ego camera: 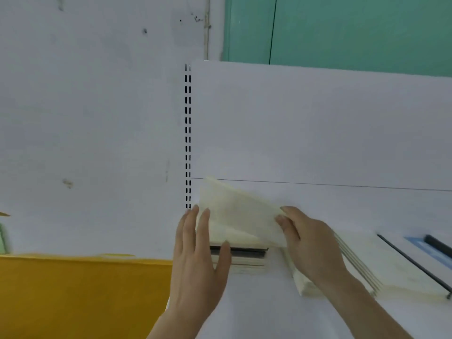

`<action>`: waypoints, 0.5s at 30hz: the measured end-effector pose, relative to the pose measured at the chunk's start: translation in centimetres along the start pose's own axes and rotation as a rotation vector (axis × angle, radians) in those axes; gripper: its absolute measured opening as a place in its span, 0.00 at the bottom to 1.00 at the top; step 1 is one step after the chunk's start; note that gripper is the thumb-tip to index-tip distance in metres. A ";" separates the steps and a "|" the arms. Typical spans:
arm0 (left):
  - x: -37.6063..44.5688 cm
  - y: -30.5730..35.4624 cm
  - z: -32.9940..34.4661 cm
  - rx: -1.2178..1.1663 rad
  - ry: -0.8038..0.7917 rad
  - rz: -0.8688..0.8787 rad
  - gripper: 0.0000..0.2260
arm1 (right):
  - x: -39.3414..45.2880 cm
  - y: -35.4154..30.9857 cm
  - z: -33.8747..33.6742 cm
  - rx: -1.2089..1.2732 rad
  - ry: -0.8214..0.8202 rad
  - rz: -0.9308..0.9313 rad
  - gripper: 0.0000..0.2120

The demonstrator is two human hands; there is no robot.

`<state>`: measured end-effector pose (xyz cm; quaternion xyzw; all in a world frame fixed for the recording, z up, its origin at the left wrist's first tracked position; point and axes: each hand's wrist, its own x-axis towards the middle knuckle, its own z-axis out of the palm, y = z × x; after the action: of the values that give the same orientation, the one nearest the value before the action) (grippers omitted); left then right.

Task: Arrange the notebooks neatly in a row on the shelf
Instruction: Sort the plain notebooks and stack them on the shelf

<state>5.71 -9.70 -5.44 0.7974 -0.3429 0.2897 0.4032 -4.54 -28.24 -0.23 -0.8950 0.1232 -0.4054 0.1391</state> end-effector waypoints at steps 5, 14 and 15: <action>0.4 2.2 -0.6 -0.485 -0.259 -0.382 0.32 | -1.8 -3.2 -1.9 0.427 0.106 0.331 0.09; -0.5 3.1 -1.6 -1.322 -0.211 -0.635 0.26 | -3.2 -4.7 -1.1 0.785 -0.041 0.618 0.13; -0.3 2.9 -1.7 -1.286 -0.172 -0.624 0.26 | -3.1 -4.4 -0.8 0.688 -0.077 0.565 0.16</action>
<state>2.93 -9.41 -3.55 0.4831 -0.2324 -0.1623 0.8284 -6.61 -23.19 -0.31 -0.7422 0.2158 -0.3354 0.5386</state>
